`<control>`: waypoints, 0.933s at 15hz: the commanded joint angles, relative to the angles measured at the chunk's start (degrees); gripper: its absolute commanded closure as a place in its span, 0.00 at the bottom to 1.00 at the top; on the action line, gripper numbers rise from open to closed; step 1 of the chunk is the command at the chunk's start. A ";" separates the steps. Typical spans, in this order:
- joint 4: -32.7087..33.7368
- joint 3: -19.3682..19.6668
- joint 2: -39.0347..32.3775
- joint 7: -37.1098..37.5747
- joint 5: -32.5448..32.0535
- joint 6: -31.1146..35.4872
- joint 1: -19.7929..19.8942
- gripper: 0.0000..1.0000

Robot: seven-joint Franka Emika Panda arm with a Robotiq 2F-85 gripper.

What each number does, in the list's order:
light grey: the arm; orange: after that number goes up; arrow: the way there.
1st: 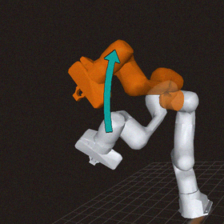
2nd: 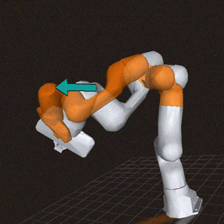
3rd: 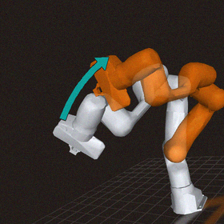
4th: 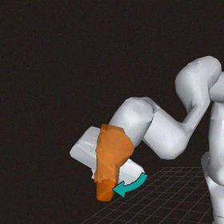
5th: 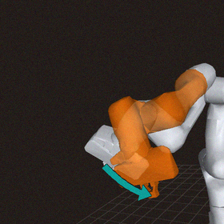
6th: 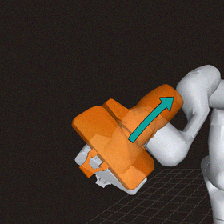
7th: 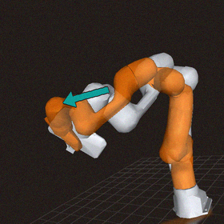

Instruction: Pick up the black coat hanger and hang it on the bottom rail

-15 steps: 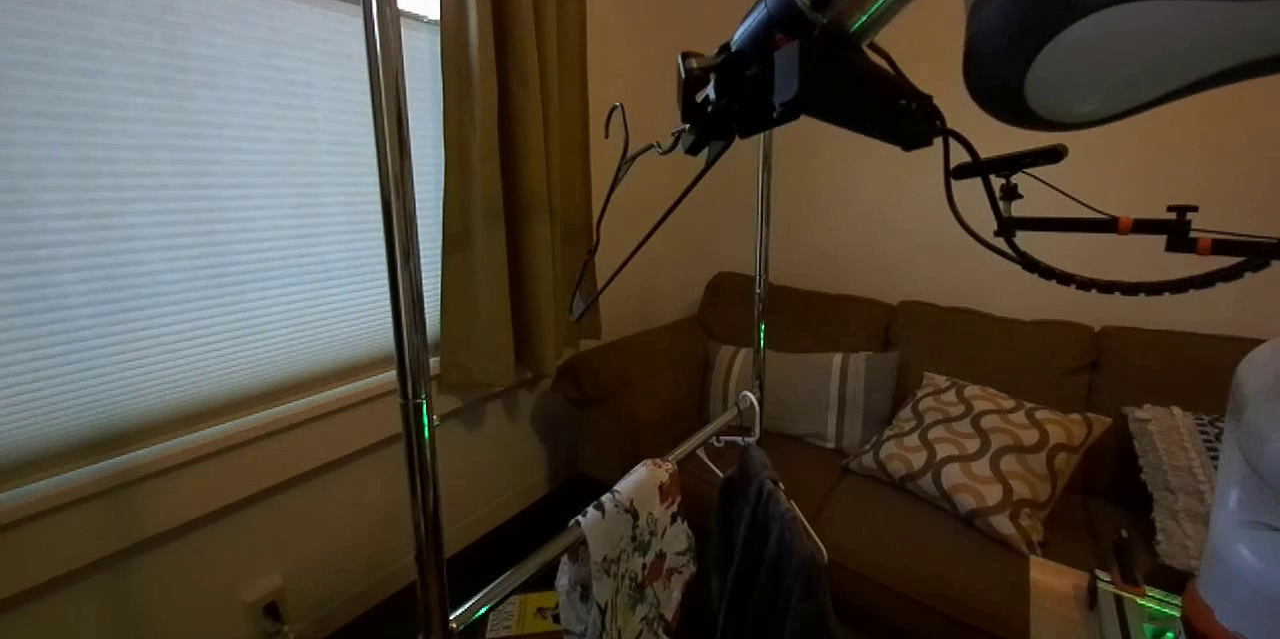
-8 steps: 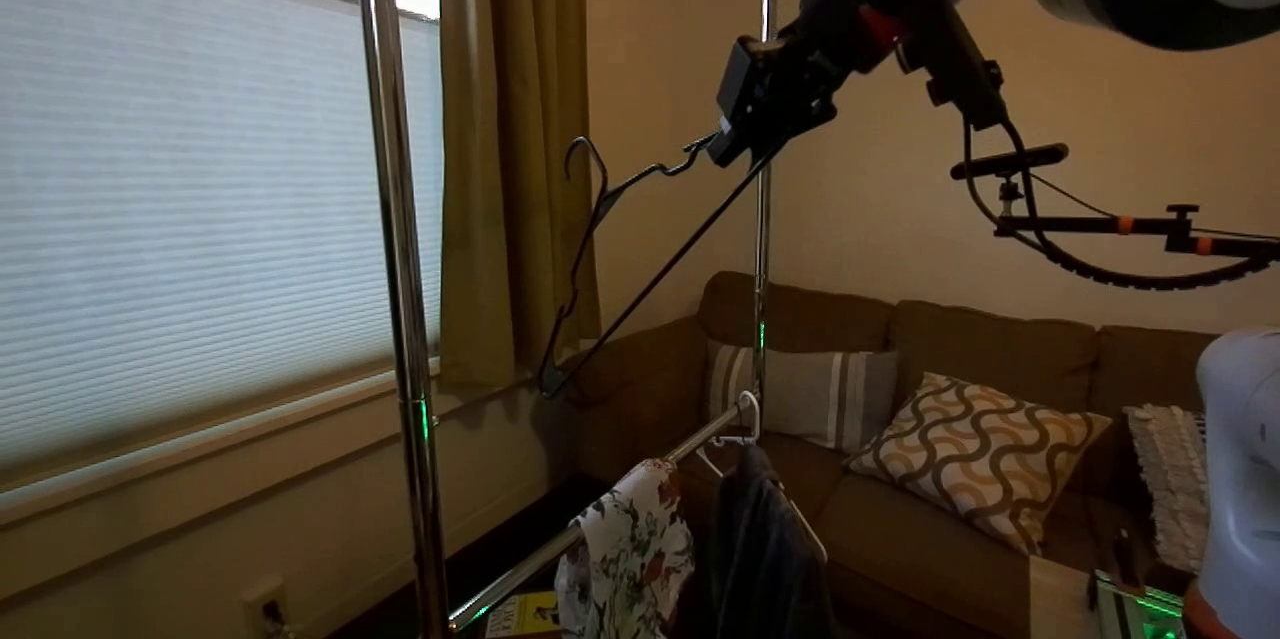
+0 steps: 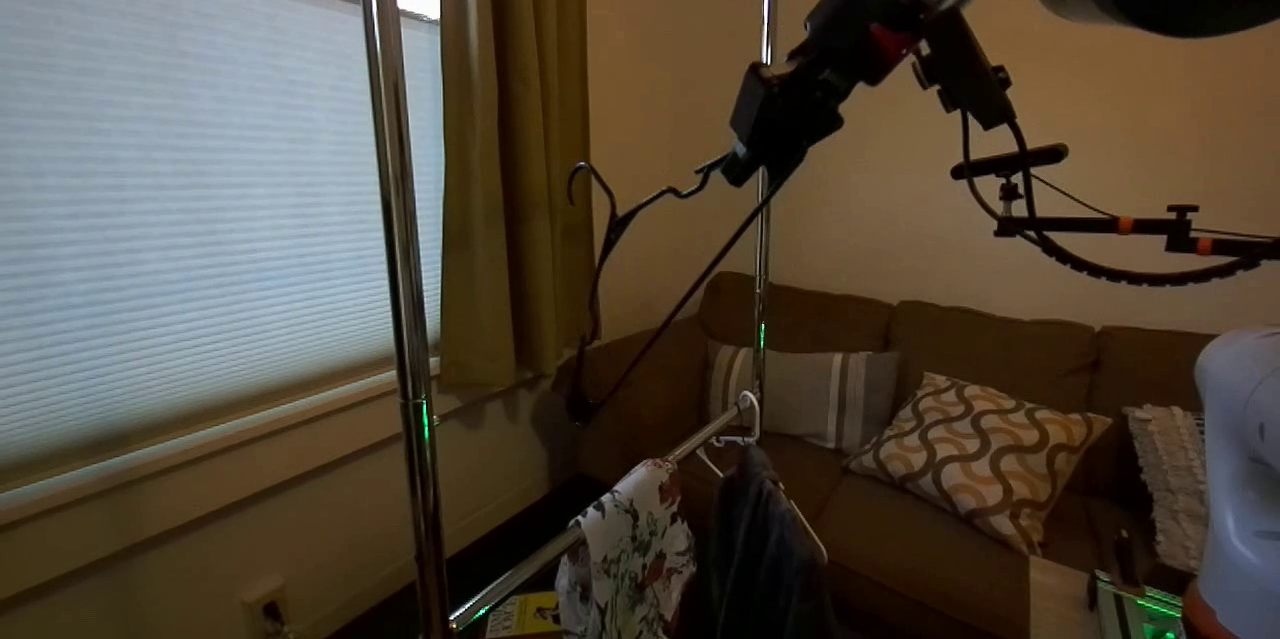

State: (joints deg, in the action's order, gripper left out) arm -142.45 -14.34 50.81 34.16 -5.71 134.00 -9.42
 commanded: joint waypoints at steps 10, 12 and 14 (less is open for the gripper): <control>-6.91 5.88 6.58 -24.46 25.75 -15.67 -8.25 0.99; -10.47 3.86 5.86 -22.57 25.70 -15.34 -5.24 0.99; -14.33 2.05 7.25 -20.32 21.87 -15.54 -1.53 0.99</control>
State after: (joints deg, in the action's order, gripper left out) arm -151.36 -9.39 56.66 11.32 18.19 117.14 -15.90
